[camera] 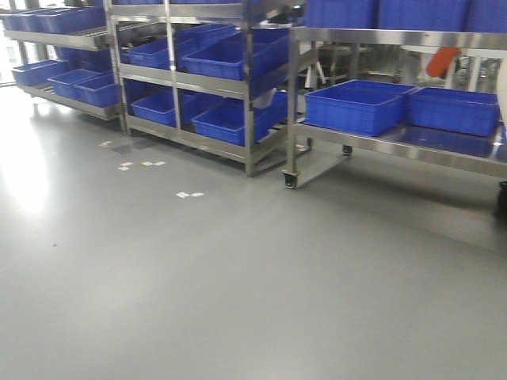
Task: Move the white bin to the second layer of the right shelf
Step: 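Drive along the yellow-lined aisle carrying the bin in the right gripper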
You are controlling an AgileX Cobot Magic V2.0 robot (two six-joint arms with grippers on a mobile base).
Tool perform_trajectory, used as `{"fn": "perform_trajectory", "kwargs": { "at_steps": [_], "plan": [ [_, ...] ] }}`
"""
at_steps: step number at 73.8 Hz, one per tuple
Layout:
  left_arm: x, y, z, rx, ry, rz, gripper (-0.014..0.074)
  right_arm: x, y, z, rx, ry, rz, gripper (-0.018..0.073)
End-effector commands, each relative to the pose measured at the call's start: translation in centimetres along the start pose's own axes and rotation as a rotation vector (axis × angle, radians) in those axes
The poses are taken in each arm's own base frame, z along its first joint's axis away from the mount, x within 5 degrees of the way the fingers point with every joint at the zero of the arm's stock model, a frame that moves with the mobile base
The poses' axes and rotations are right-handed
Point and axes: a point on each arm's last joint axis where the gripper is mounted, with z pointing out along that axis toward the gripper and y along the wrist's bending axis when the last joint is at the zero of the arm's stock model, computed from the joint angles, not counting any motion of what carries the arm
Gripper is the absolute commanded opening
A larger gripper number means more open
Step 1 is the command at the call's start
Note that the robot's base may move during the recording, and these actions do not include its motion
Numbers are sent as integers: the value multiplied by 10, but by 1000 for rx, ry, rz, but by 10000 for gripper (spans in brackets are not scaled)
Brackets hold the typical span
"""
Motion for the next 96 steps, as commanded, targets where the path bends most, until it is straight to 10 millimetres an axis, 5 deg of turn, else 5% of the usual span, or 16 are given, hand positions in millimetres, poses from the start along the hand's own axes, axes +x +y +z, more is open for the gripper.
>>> {"fn": "perform_trajectory", "kwargs": {
  "at_steps": [1, 96],
  "plan": [
    [4, 0, 1, 1, -63, -5, 85, -16, 2, -4, -15, -119, 5, 47],
    [4, 0, 1, 1, -63, -5, 85, -16, 2, -4, -15, -119, 5, 47]
  ]
}}
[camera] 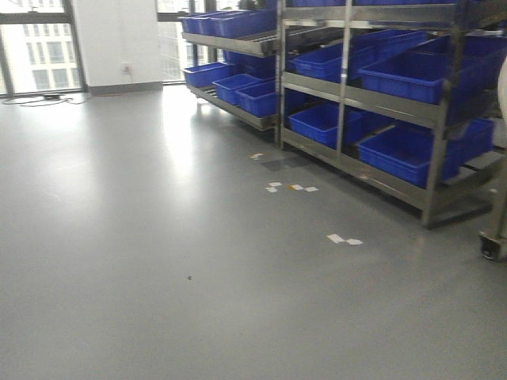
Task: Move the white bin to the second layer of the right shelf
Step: 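Drive along the yellow-lined aisle carrying the bin in the right gripper, then drive toward the windows past the blue-bin racks, holding the bin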
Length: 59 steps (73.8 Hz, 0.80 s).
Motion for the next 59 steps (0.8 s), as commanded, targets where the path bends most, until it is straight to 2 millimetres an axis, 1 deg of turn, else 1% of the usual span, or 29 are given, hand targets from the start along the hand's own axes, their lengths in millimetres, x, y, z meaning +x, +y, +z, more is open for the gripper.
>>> {"fn": "perform_trajectory", "kwargs": {
  "at_steps": [1, 59],
  "plan": [
    [4, 0, 1, 1, -63, -5, 85, -16, 2, -4, -15, -119, 5, 47],
    [4, 0, 1, 1, -63, -5, 85, -16, 2, -4, -15, -119, 5, 47]
  ]
}}
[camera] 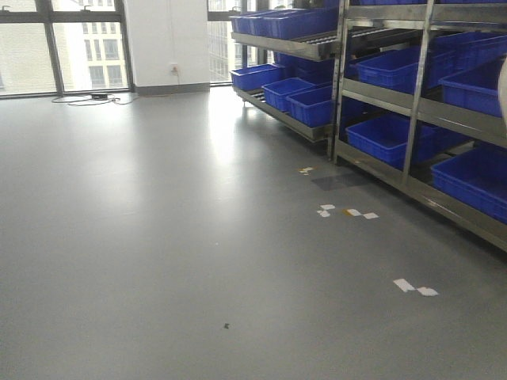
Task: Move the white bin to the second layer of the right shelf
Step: 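Drive toward the windows past the blue-bin racks, holding the bin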
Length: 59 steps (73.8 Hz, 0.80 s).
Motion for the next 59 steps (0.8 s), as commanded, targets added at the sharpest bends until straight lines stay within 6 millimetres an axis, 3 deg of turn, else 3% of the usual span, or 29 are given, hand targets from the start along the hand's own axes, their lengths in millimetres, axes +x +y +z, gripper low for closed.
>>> {"fn": "perform_trajectory", "kwargs": {
  "at_steps": [1, 59],
  "plan": [
    [4, 0, 1, 1, -63, -5, 85, -16, 2, -4, -15, -119, 5, 47],
    [4, 0, 1, 1, -63, -5, 85, -16, 2, -4, -15, -119, 5, 47]
  ]
}}
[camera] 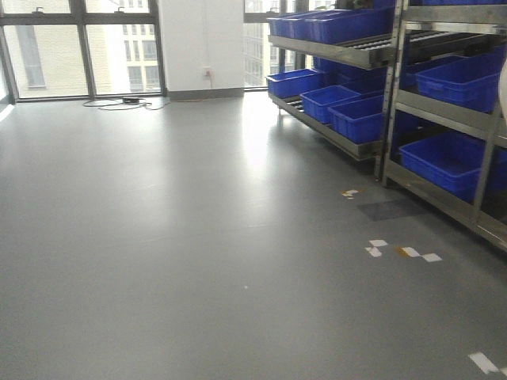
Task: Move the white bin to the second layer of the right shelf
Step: 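Drive toward the windows past the blue-bin racks, holding the bin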
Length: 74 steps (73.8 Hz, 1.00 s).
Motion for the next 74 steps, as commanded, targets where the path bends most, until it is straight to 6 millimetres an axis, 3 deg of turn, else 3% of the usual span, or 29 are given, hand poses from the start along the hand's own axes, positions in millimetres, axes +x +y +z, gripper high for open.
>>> {"fn": "perform_trajectory", "kwargs": {
  "at_steps": [1, 74],
  "plan": [
    [4, 0, 1, 1, -63, -5, 85, -16, 2, -4, -15, -119, 5, 47],
    [4, 0, 1, 1, -63, -5, 85, -16, 2, -4, -15, -119, 5, 47]
  ]
}}
